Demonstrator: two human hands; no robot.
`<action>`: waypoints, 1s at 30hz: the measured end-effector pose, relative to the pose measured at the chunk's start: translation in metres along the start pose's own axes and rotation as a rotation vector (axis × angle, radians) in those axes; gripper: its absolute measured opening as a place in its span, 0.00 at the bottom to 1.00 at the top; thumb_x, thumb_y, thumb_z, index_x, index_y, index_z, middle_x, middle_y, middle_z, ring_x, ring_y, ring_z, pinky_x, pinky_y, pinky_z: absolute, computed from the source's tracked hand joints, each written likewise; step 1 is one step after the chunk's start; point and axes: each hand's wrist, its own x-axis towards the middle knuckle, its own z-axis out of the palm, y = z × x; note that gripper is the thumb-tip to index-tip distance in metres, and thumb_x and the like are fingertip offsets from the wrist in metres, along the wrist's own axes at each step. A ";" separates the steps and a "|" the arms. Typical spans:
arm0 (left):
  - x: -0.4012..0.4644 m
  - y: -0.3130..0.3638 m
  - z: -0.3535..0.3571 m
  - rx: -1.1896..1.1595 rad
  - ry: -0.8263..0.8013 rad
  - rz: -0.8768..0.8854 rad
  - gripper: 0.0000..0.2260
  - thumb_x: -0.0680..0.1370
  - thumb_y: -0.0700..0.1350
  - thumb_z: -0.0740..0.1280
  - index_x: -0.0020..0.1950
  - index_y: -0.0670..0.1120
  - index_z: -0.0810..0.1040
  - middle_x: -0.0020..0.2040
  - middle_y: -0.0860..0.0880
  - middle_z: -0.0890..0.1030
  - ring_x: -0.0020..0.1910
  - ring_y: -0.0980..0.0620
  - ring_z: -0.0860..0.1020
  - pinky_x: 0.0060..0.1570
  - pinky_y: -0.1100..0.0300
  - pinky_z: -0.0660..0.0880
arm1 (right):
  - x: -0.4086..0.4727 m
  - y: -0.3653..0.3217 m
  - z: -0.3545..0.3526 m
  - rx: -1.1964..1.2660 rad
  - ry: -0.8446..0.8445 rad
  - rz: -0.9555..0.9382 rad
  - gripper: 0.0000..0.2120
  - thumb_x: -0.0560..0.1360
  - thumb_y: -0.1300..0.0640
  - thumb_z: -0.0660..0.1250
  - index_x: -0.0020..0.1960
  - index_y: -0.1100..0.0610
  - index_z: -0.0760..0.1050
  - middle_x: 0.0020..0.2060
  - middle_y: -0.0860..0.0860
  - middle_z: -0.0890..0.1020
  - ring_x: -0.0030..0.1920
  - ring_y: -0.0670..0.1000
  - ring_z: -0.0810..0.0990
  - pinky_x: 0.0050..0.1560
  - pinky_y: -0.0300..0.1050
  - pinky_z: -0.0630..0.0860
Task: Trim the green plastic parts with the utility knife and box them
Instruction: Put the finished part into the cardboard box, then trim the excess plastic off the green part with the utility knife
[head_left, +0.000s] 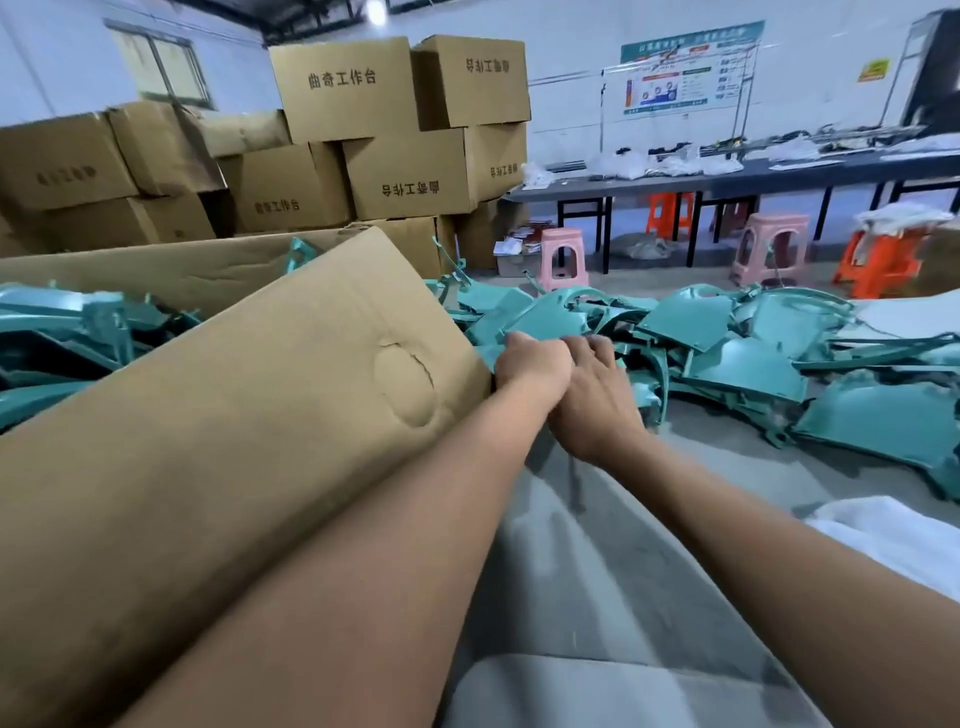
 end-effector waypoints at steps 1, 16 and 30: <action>0.007 0.004 0.001 -0.065 -0.018 -0.056 0.20 0.81 0.41 0.59 0.73 0.40 0.68 0.71 0.39 0.74 0.69 0.38 0.73 0.67 0.53 0.70 | 0.012 0.000 0.002 0.013 -0.064 0.018 0.25 0.79 0.50 0.62 0.76 0.51 0.67 0.69 0.53 0.69 0.73 0.59 0.61 0.68 0.57 0.67; 0.023 -0.010 0.016 -0.076 -0.145 -0.053 0.19 0.78 0.41 0.58 0.69 0.43 0.72 0.57 0.44 0.77 0.52 0.43 0.77 0.56 0.55 0.76 | -0.012 0.060 -0.020 0.157 0.174 0.196 0.05 0.77 0.65 0.64 0.45 0.60 0.79 0.42 0.58 0.83 0.45 0.63 0.81 0.47 0.55 0.79; -0.088 -0.043 0.053 0.366 -0.185 0.518 0.45 0.69 0.45 0.75 0.81 0.56 0.54 0.81 0.45 0.53 0.79 0.41 0.54 0.78 0.43 0.57 | -0.217 0.118 -0.104 1.565 0.614 0.410 0.09 0.83 0.59 0.65 0.45 0.58 0.79 0.30 0.51 0.75 0.27 0.49 0.70 0.44 0.44 0.80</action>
